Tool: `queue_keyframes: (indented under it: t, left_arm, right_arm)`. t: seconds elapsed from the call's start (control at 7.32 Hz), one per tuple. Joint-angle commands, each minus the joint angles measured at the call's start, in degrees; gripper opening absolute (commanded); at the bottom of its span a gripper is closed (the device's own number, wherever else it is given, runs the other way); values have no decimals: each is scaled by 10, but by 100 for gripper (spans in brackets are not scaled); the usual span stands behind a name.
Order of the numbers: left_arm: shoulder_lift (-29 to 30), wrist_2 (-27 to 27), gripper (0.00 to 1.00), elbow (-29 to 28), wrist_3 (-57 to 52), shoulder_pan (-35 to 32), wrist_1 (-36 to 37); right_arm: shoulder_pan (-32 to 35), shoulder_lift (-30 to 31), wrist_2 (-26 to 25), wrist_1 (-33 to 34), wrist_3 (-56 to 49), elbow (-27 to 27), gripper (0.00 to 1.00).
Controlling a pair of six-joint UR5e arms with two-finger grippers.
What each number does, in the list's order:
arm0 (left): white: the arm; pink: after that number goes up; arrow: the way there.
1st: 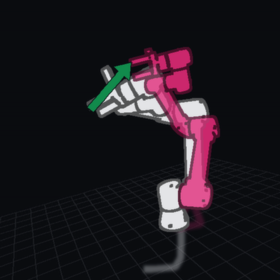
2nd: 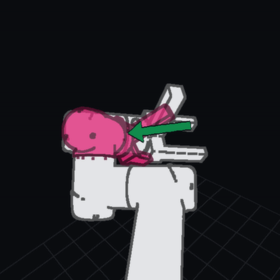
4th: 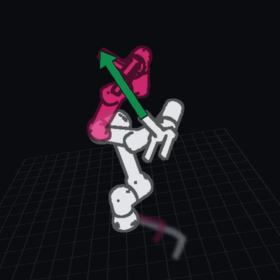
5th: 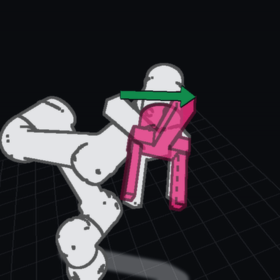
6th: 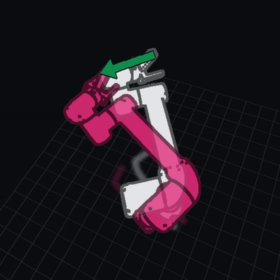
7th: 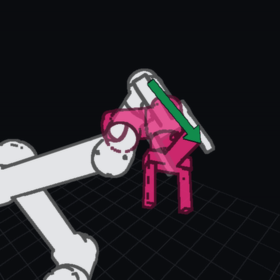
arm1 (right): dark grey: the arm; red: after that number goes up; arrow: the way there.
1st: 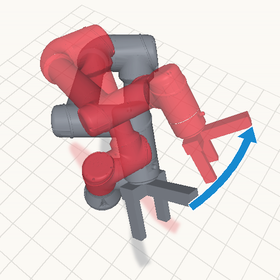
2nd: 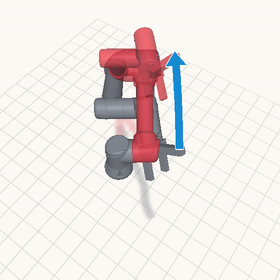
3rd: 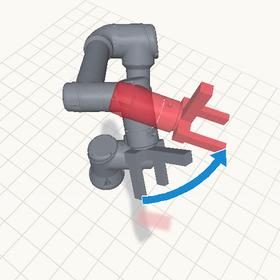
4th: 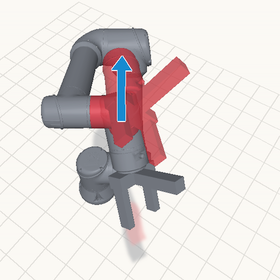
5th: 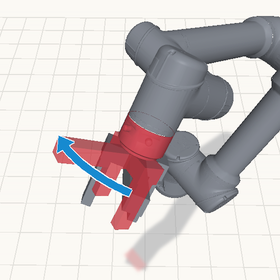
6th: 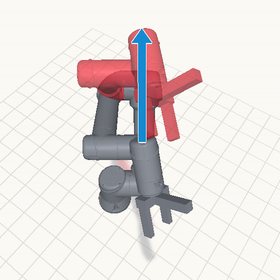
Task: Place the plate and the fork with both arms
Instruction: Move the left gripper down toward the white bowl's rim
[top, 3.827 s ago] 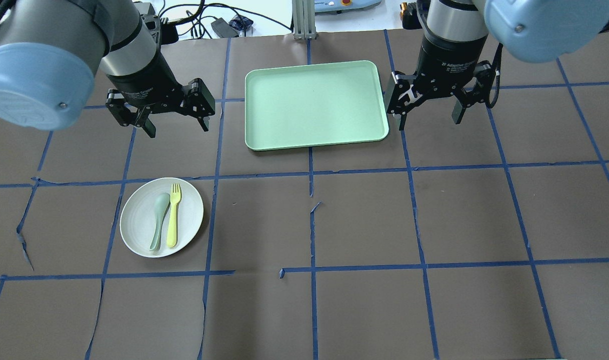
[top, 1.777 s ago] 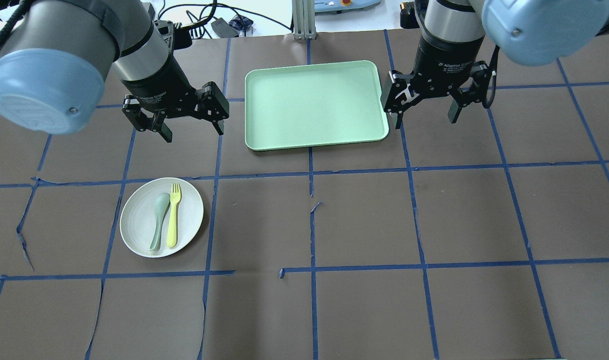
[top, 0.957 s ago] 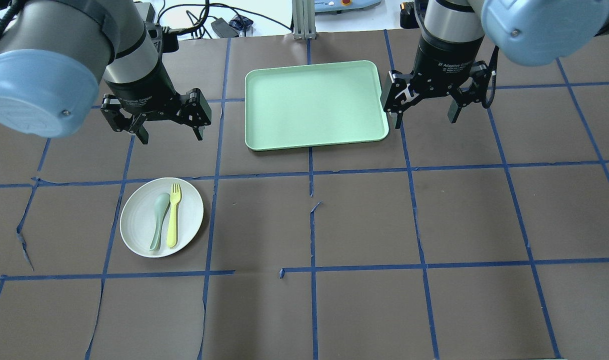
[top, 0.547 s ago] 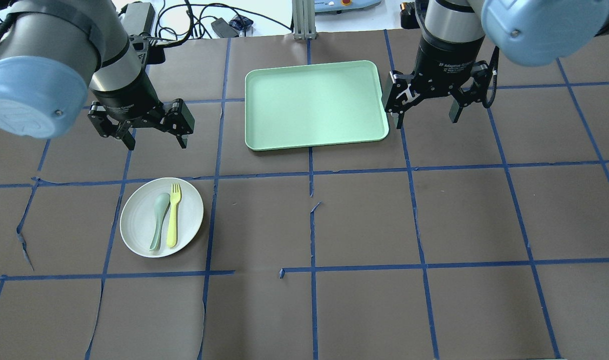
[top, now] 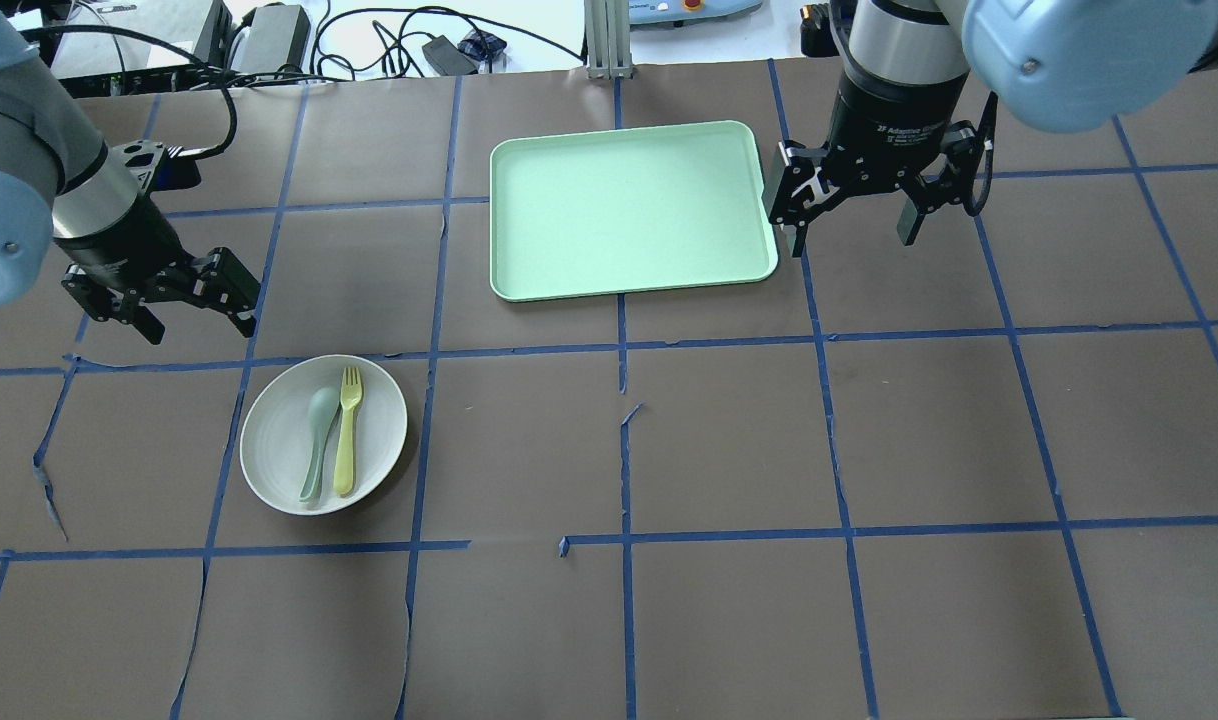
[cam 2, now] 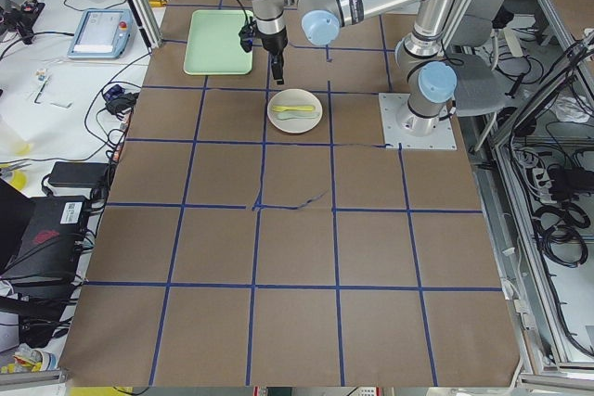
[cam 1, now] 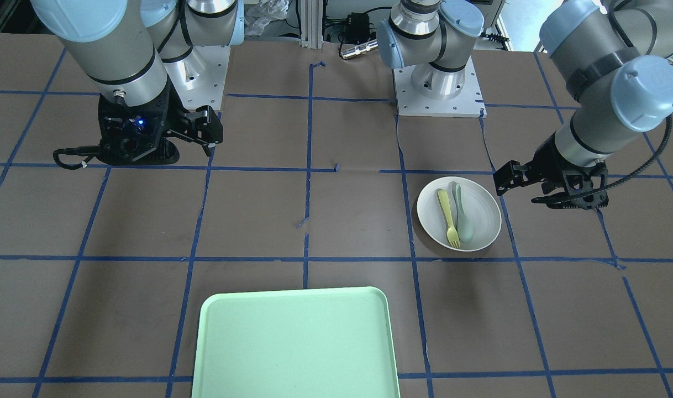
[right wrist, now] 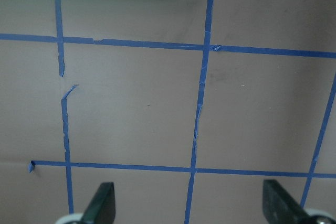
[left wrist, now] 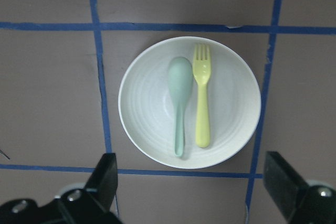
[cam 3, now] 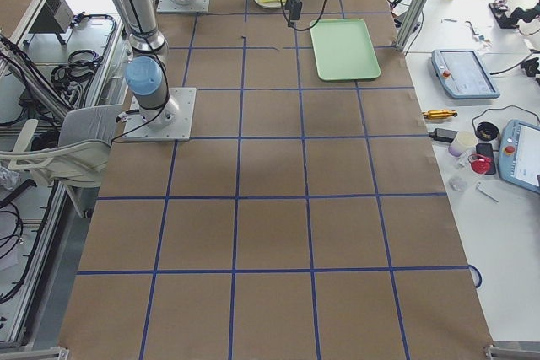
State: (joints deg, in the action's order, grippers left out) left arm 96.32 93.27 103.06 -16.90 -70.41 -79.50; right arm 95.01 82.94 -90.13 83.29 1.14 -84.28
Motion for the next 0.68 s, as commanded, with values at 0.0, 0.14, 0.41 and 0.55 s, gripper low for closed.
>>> queue_keyframes:
  t: [0.0,0.14,0.41,0.55]
  left_arm:
    - [39,3,100,22,-78,53,9]
    - [56,-3,99,26,-73,61,34]
    - [94,-9,98,63,-73,62,98]
    - [101,-13,97,77,-75,62,108]
  right_arm:
    - [0,-3,1,-1,0,-4,100]
    - [0,-3,3,-1,0,-5,100]
    - [9,-6,3,-1,1,-7,100]
    - [19,-10,-3,0,2,-10,100]
